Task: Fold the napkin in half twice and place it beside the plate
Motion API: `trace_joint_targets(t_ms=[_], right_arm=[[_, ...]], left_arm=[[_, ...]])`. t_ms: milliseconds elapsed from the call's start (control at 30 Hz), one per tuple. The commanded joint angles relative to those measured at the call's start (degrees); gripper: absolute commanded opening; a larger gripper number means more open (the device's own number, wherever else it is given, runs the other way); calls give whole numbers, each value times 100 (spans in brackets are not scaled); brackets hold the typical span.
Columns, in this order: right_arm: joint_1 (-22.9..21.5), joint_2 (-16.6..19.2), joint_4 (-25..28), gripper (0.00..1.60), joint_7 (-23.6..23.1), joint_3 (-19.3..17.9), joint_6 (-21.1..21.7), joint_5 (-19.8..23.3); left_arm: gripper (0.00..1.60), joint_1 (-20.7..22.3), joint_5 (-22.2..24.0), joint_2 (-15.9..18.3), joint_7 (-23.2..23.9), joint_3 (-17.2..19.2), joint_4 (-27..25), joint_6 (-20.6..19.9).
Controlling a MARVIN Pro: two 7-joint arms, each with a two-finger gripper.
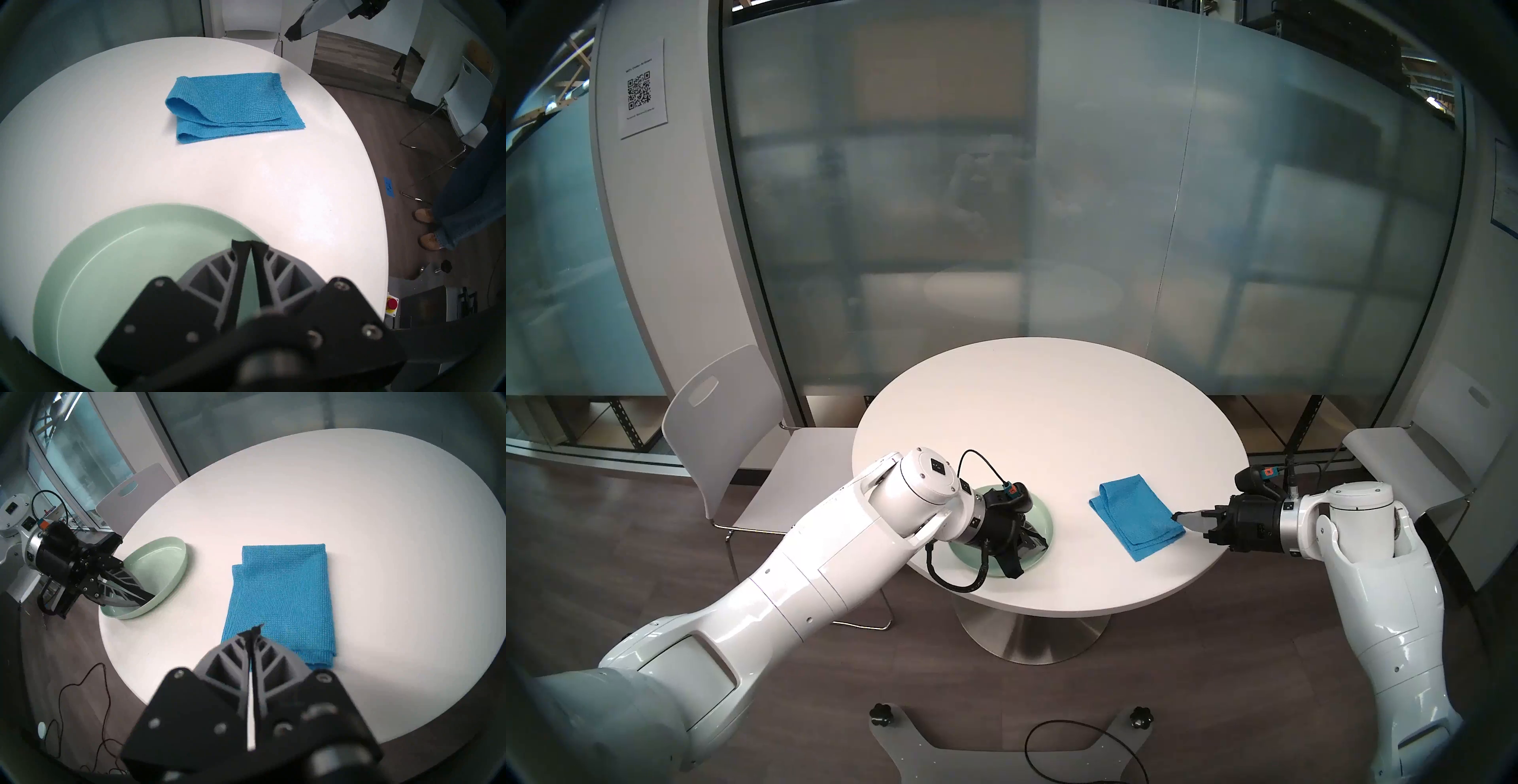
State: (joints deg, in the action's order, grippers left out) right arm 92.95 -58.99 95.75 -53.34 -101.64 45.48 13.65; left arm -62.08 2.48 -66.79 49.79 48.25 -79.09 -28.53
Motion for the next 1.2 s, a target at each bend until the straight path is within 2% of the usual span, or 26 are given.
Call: trace_joint_targets(t_ms=[0, 233, 600, 900, 1167], right_arm=[[9, -39, 202, 36, 26, -92, 19, 34], [60, -82, 257, 36, 37, -140, 34, 13], [128, -108, 328, 35, 38, -192, 43, -9], [160, -189, 380, 34, 56, -192, -70, -27], [366, -429, 733, 33, 217, -321, -190, -10]], left_arm=[[61, 203, 17, -225, 31, -22, -48, 41], [61, 257, 20, -323, 16, -69, 4, 57], [61, 318, -27, -285, 4, -118, -42, 62], [61, 134, 182, 247, 10, 350, -804, -20], [62, -223, 371, 418, -145, 684, -1349, -229]])
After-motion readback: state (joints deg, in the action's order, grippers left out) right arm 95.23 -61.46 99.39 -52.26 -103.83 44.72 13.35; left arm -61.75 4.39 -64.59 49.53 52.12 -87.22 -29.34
